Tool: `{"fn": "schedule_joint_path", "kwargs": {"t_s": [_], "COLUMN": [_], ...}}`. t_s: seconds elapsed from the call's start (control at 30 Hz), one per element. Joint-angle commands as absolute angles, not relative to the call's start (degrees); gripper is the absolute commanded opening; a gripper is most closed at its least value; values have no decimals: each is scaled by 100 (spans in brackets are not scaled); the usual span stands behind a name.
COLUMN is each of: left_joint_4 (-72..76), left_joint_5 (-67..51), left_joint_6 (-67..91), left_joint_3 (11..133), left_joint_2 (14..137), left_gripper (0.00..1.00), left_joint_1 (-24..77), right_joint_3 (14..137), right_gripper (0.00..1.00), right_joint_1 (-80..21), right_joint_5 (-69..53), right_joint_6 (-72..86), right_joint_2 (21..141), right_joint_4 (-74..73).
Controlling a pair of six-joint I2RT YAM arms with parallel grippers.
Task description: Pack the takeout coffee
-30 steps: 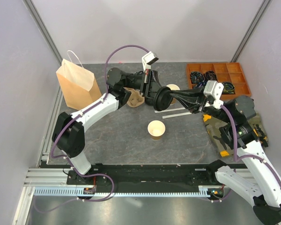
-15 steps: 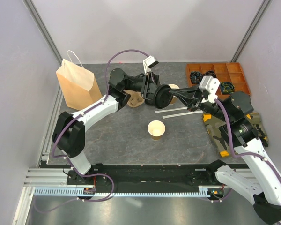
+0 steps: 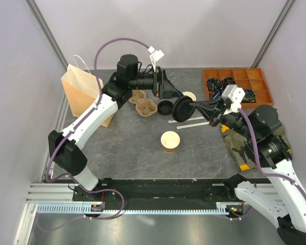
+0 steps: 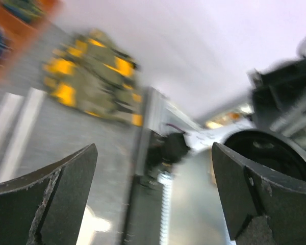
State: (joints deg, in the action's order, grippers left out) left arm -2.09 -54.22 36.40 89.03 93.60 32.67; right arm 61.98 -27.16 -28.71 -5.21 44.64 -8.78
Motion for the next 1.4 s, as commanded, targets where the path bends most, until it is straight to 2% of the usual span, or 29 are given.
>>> {"fn": "schedule_joint_path", "kwargs": {"t_s": [0.0,0.13,0.3,0.47,0.57,0.87,1.1,1.37], "left_joint_4": [-2873,-3208,-3445,-3472,-3621,-3525,-3463,-3244], "left_joint_5": [-3676,-2569,-2188,-2785,-3383,-4104,-4131,-4385], "left_joint_6": [943,414,98,-491,-843,-53,-53,298], "left_joint_3": [9825,9923,10151,9574,9055,8105,7901,7761], "left_joint_2": [9089,8782,8438,7719,7323,6671,6495,6539], "left_gripper": [100,100,100,100,100,100,100,100], "left_joint_1": [3243,3164,2822,2795,2795,2268,2215,2215], "right_joint_3": [6223,6231,6451,6741,6960,7313,7435,7242], "right_gripper": [0,0,0,0,0,0,0,0], "right_joint_1": [-2725,-2725,-2725,-2768,-3180,-4375,-4632,-4580], "right_joint_5": [-2532,-2382,-2031,-1802,-1365,-537,-395,-693], "right_joint_6": [-588,-738,-1247,-1941,-2231,-2399,-2347,-2478], "right_joint_2": [4123,4131,4892,5721,6353,7820,8358,8288], "right_joint_4": [-1370,-1818,-2749,-3331,-3663,-4210,-4289,-4061]}}
